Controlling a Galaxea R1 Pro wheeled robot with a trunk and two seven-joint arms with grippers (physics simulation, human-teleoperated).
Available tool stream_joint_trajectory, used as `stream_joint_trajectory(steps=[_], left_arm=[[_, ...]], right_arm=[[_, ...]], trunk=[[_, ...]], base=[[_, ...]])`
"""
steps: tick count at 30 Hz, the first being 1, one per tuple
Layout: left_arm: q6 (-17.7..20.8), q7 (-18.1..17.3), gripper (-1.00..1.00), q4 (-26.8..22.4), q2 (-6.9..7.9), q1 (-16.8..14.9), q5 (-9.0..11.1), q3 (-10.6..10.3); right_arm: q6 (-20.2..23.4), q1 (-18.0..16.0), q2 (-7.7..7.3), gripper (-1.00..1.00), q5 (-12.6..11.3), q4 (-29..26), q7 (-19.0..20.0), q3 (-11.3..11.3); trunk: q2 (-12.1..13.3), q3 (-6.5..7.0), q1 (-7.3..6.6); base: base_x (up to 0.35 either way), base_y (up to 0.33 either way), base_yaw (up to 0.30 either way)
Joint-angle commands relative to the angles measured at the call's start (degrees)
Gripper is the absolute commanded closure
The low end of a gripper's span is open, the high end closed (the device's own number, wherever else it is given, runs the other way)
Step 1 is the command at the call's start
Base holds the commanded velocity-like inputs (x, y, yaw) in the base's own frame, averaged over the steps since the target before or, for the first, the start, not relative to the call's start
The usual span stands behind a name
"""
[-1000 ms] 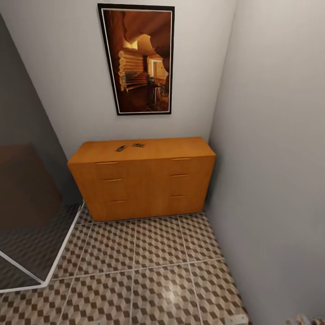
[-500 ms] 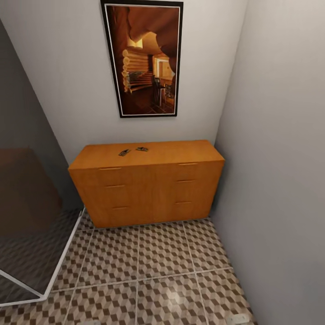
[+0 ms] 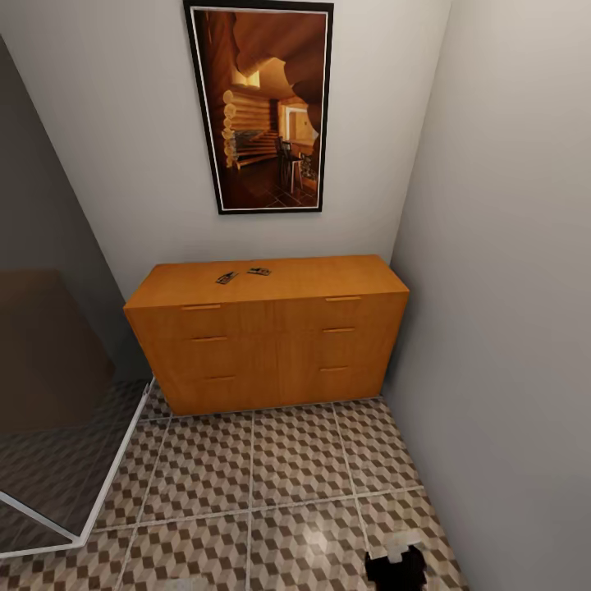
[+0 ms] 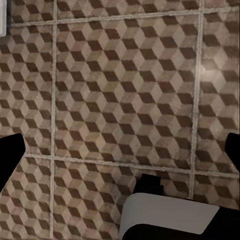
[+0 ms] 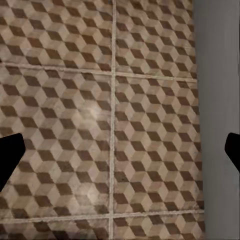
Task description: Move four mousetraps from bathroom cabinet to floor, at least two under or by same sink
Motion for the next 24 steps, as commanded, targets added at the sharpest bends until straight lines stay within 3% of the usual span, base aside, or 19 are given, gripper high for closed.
stream_joint_trajectory(steps=[1, 4, 14, 18, 24], left_arm=[[0.0, 0.1, -1.00, 0.0, -0.25, -1.8, 0.0, 0.1], [0.1, 0.1, -1.00, -0.1, -0.67, -5.0, 0.0, 0.1], [0.6, 0.2, -1.00, -0.6, -2.63, -12.5, 0.0, 0.1], [1.2, 0.2, -1.00, -1.3, -3.77, -16.6, 0.0, 0.1], [3.9, 0.3, -1.00, -4.4, -4.15, -21.6, 0.1, 0.2]], right_arm=[[0.8, 0.0, -0.03, -1.00, 0.2, -6.3, 0.4, 0.0], [3.7, 0.0, -0.50, -1.00, 0.4, -15.3, 0.6, 0.0], [16.0, 0.0, -1.46, -1.00, 0.2, -33.7, 1.6, -0.1], [22.8, 0.0, -1.94, -1.00, 0.2, -42.9, 5.0, -0.2], [32.6, 0.0, -3.02, -1.00, 0.1, -54.3, 9.9, -1.0]], trunk=[[0.0, -0.01, 0.00], [0.0, -0.01, 0.00], [0.0, -0.01, 0.00], [0.0, -0.01, 0.00], [0.0, -0.01, 0.00]], base=[[0.000, 0.000, 0.000], [0.000, 0.000, 0.000], [0.000, 0.000, 0.000], [0.000, 0.000, 0.000], [0.000, 0.000, 0.000]])
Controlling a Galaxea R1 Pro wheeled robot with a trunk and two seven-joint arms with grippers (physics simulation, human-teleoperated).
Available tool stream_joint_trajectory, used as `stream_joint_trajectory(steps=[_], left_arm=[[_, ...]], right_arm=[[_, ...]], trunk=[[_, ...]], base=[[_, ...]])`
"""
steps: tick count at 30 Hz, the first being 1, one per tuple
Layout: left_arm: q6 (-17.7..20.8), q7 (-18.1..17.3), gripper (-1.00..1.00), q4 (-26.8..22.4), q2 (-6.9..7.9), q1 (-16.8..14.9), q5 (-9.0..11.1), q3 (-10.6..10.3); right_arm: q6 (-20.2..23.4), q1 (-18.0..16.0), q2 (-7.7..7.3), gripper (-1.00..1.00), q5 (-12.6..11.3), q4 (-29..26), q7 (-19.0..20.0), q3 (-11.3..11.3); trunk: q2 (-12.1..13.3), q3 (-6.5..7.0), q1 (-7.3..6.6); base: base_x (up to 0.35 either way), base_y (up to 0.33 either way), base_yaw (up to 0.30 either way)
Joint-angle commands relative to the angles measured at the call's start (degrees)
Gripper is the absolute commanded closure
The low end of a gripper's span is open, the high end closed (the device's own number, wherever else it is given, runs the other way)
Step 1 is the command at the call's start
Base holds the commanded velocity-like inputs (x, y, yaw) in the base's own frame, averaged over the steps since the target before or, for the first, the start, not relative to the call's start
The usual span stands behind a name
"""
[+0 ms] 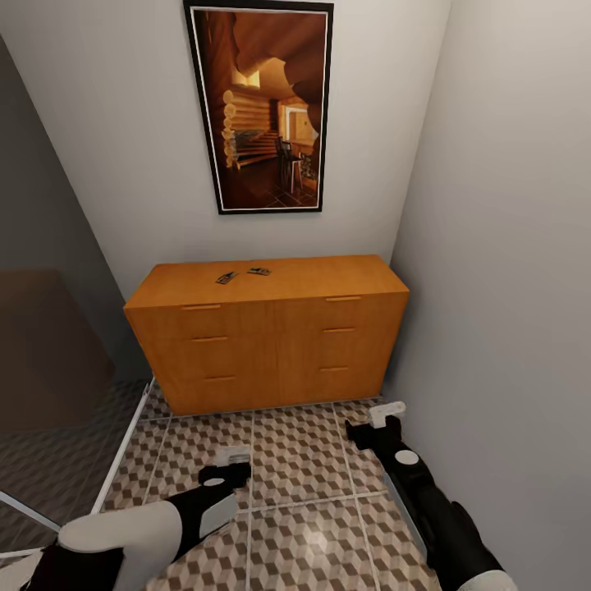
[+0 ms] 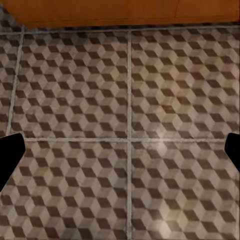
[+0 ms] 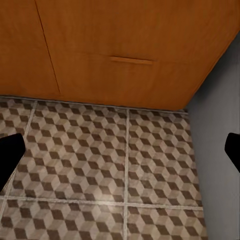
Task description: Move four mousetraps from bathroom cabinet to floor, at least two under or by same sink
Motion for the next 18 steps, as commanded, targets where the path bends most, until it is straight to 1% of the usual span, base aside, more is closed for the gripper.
stream_joint_trajectory(steps=[1, 6, 11, 12, 15, 17, 18], left_arm=[[0.8, 0.0, -1.00, -0.9, 0.05, -0.9, 0.1, 0.0], [5.5, 0.2, -1.00, -6.8, 0.63, -4.8, 0.1, 0.3], [9.6, 1.0, -1.00, -14.5, 2.32, -8.3, 0.1, 1.6], [10.7, 2.3, -1.00, -18.2, 3.32, -9.5, 0.1, 2.6], [11.7, 6.1, -1.00, -24.5, 5.01, -11.2, 0.1, 4.7], [12.2, 9.7, -1.00, -29.2, 6.21, -12.3, 0.0, 6.5], [12.3, 12.0, -1.00, -31.8, 6.86, -12.9, 0.0, 7.5]], right_arm=[[1.7, 0.0, -0.22, -1.00, 0.0, -1.9, 0.6, -0.3], [9.3, 0.0, -0.96, -1.00, -0.1, -10.5, 2.4, -2.3], [15.0, 0.0, -1.28, -1.00, -0.1, -16.8, 3.4, -5.0], [16.6, -0.1, -1.39, -1.00, -0.1, -18.3, 3.9, -6.1], [18.1, -0.5, -1.47, -1.00, -0.1, -19.6, 5.1, -7.4], [18.8, -0.7, -1.48, -1.00, -0.1, -20.1, 6.3, -8.0], [19.3, -1.0, -1.49, -1.00, -0.1, -20.4, 7.4, -8.4]], trunk=[[0.0, -0.01, 0.00], [0.0, -0.01, 0.00], [0.0, -0.01, 0.00], [0.0, -0.01, 0.00], [0.0, -0.01, 0.00], [0.0, -0.01, 0.00], [0.0, -0.01, 0.00]], base=[[0.000, 0.000, 0.000], [0.000, 0.000, 0.000], [0.000, 0.000, 0.000], [0.000, 0.000, 0.000], [0.000, 0.000, 0.000], [0.000, 0.000, 0.000], [0.000, 0.000, 0.000]])
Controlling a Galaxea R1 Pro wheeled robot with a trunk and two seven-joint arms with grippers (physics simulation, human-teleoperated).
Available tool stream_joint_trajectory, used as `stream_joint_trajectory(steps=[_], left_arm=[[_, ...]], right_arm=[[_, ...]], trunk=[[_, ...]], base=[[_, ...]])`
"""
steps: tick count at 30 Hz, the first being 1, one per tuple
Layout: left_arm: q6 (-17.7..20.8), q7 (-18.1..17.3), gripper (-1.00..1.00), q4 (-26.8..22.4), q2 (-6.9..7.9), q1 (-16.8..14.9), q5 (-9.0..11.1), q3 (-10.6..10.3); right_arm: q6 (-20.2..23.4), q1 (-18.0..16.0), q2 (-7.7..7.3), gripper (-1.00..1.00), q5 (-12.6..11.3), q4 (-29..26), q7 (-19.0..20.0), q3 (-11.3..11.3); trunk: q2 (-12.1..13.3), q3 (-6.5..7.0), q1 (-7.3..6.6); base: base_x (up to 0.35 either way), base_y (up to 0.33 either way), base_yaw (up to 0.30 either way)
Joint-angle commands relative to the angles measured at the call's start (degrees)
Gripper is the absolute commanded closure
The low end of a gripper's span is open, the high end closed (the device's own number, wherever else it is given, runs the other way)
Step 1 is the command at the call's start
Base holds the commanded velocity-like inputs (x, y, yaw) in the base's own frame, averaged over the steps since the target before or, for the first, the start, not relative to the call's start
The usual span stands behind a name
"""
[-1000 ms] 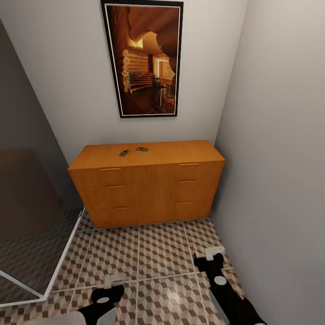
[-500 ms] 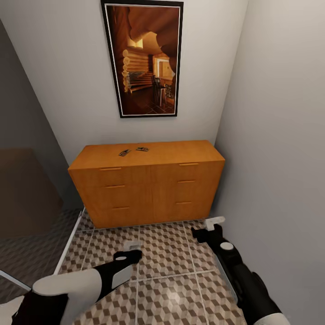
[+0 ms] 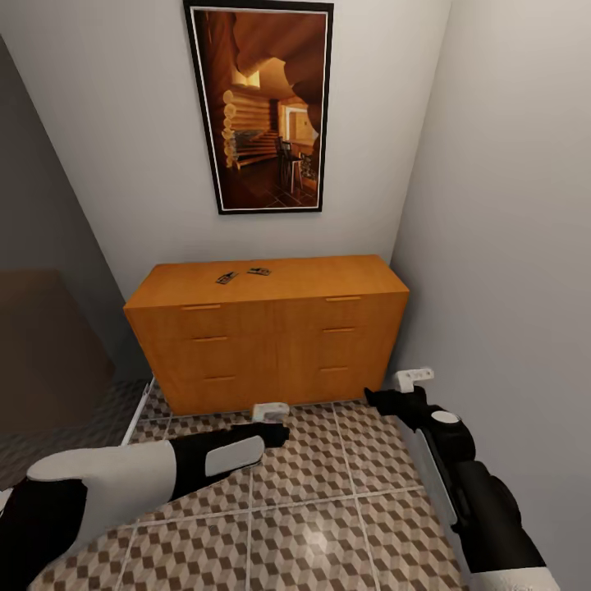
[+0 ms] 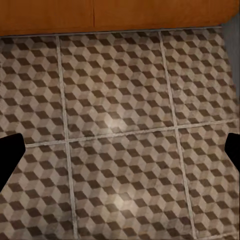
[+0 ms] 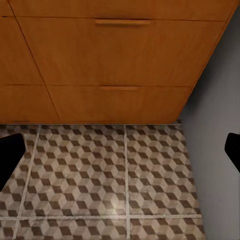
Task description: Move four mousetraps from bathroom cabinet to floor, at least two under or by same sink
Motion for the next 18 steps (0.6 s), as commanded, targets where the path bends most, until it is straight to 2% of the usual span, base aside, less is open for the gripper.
stream_joint_trajectory(steps=[1, 2, 3, 4, 5, 6, 8, 10, 11, 12, 14, 15, 18], left_arm=[[0.6, 5.2, -1.00, -5.5, 1.46, -1.2, 0.0, 1.9], [1.1, 8.0, -1.00, -8.4, 2.22, -1.7, -0.1, 2.8], [3.6, 16.9, -1.00, -17.5, 4.47, -3.1, -0.2, 5.6], [4.8, 20.0, -1.00, -20.4, 5.17, -3.4, -0.4, 6.7], [7.5, 25.9, -1.00, -25.9, 6.30, -3.9, -0.6, 9.1], [11.8, 33.6, -1.00, -32.2, 7.33, -4.2, -1.1, 14.1], [14.5, 37.6, -1.00, -34.7, 7.60, -4.3, -1.3, 17.7], [19.8, 42.1, -1.00, -37.4, 7.74, -4.5, -1.5, 24.2], [21.0, 42.8, -1.00, -37.7, 7.74, -4.5, -1.5, 25.5], [23.3, 43.7, -1.00, -38.3, 7.71, -4.5, -1.5, 28.0], [25.5, 44.4, -1.00, -38.5, 7.55, -4.6, -1.6, 30.8], [27.8, 44.8, -1.00, -38.6, 7.28, -4.7, -1.6, 34.0], [31.7, 45.1, -1.00, -38.4, 6.74, -4.8, -1.6, 39.6]], right_arm=[[0.3, -0.2, 0.00, -1.00, 0.0, -0.1, 0.6, -0.2], [0.7, -0.5, 0.00, -1.00, 0.0, -0.2, 1.1, -0.3], [2.4, -1.4, -0.01, -1.00, 0.0, -0.4, 2.7, -0.5], [3.2, -1.8, -0.01, -1.00, 0.0, -0.5, 3.3, -0.6], [4.8, -2.8, -0.02, -1.00, -0.1, -0.5, 4.6, -1.0], [7.6, -4.6, -0.04, -1.00, -0.1, -0.6, 7.3, -1.9], [9.5, -5.9, -0.03, -1.00, -0.1, -0.6, 9.6, -3.0], [13.3, -8.7, 0.02, -1.00, -0.1, -0.6, 14.8, -5.3], [14.3, -9.4, 0.03, -1.00, -0.1, -0.6, 15.9, -5.7], [16.0, -10.8, 0.05, -1.00, -0.1, -0.6, 17.7, -6.3], [17.2, -12.2, 0.09, -1.00, -0.1, -0.6, 18.7, -6.7], [18.0, -13.6, 0.12, -1.00, -0.1, -0.6, 19.4, -7.0], [18.8, -15.9, 0.14, -1.00, 0.0, -0.6, 20.1, -7.2]], trunk=[[0.0, -0.01, 0.00], [0.0, -0.01, 0.00], [0.0, -0.01, 0.00], [0.0, -0.01, 0.00], [0.0, -0.01, 0.00], [0.0, -0.01, 0.00], [0.0, -0.01, 0.00], [0.0, -0.01, 0.00], [0.0, -0.01, 0.00], [0.0, -0.01, 0.00], [0.0, -0.01, 0.00], [0.0, -0.01, 0.00], [0.0, -0.01, 0.00]], base=[[0.000, 0.000, 0.000], [0.000, 0.000, 0.000], [0.000, 0.000, 0.000], [0.000, 0.000, 0.000], [0.000, 0.000, 0.000], [0.000, 0.000, 0.000], [0.000, 0.000, 0.000], [0.000, 0.000, 0.000], [0.000, 0.000, 0.000], [0.000, 0.000, 0.000], [0.000, 0.000, 0.000], [0.000, 0.000, 0.000], [0.000, 0.000, 0.000]])
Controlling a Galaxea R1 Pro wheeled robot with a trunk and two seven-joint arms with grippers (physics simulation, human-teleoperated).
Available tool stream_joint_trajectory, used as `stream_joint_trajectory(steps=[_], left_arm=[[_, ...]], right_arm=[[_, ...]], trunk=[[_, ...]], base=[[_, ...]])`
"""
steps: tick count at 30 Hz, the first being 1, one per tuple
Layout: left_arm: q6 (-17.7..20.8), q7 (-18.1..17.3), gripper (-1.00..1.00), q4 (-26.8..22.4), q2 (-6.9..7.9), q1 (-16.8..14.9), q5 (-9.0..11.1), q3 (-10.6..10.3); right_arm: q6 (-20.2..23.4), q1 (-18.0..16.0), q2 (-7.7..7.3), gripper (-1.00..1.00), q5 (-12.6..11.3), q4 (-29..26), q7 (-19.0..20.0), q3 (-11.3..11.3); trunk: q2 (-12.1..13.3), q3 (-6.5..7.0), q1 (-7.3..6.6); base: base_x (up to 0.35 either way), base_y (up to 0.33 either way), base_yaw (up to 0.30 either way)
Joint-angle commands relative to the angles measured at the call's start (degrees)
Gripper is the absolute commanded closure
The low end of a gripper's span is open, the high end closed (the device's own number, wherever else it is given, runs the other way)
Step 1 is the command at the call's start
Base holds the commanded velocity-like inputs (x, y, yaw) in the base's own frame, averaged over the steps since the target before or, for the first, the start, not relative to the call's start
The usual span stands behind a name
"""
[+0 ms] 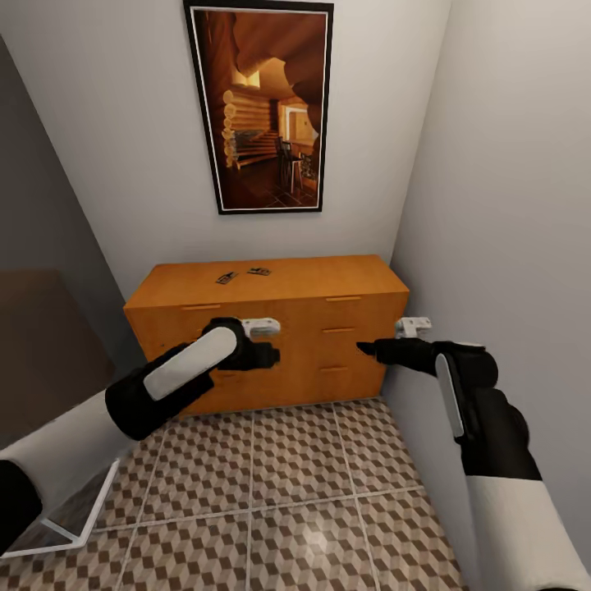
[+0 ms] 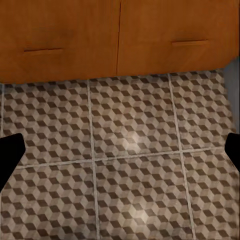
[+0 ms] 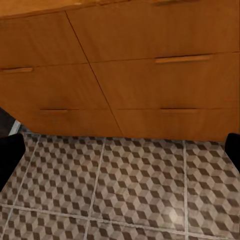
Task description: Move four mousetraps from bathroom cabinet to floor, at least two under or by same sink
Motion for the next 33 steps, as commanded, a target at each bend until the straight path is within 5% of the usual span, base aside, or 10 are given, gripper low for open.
stream_joint_trajectory(steps=[1, 3, 5, 8, 9, 17, 21, 22, 24, 33], left_arm=[[3.0, 0.1, -1.00, 0.1, -0.43, 0.0, 0.0, 3.9], [5.9, 0.2, -1.00, 0.1, -0.93, 0.0, 0.0, 7.7], [11.8, 0.4, -1.00, 0.2, -2.31, -0.1, -0.5, 15.1], [14.0, 0.5, -1.00, 0.2, -2.95, -0.4, -2.7, 18.3], [14.7, 0.4, -1.00, 0.3, -3.27, -1.1, -5.4, 19.5], [15.5, 0.2, -1.00, 3.0, -5.55, -4.3, -12.1, 20.5], [15.6, 0.1, -1.00, 6.2, -6.91, -7.3, -13.2, 20.6], [15.5, 0.1, -1.00, 8.3, -7.34, -9.6, -13.4, 20.6], [15.5, 0.0, -1.00, 9.5, -7.45, -11.0, -13.4, 20.7], [15.5, -0.3, -1.00, 8.2, -7.44, -13.4, -13.5, 20.3]], right_arm=[[0.3, -1.6, 0.04, -1.00, 0.1, 0.1, 0.2, -0.1], [0.5, -3.1, 0.07, -1.00, 0.3, 0.1, 0.3, -0.1], [0.8, -6.7, 0.15, -1.00, 0.3, 0.3, 0.5, -0.2], [0.9, -9.5, 0.18, -1.00, 0.2, 0.4, 0.5, -0.2], [0.9, -11.5, 0.37, -1.00, 0.1, 0.5, 0.5, -0.1], [1.0, -18.1, 3.53, -1.00, 0.2, 2.3, -2.5, 0.0], [1.0, -22.4, 6.52, -1.00, 0.1, 4.1, -13.5, 0.1], [0.8, -24.0, 8.52, -1.00, -0.2, 4.7, -24.1, 0.1], [0.7, -24.7, 9.50, -1.00, -0.3, 4.9, -31.1, 0.3], [0.6, -25.6, 10.32, -1.00, -4.6, 5.2, -39.6, 1.4]], trunk=[[0.0, -0.01, 0.00], [0.0, -0.01, 0.00], [0.0, -0.01, 0.00], [0.0, -0.01, 0.00], [0.0, -0.01, 0.00], [0.0, -0.01, 0.00], [0.0, -0.01, 0.00], [0.0, -0.01, 0.00], [0.0, -0.01, 0.00], [0.0, -0.01, 0.00]], base=[[0.000, 0.000, 0.000], [0.000, 0.000, 0.000], [0.000, 0.000, 0.000], [0.000, 0.000, 0.000], [0.000, 0.000, 0.000], [0.000, 0.000, 0.000], [0.000, 0.000, 0.000], [0.000, 0.000, 0.000], [0.000, 0.000, 0.000], [0.000, 0.000, 0.000]])
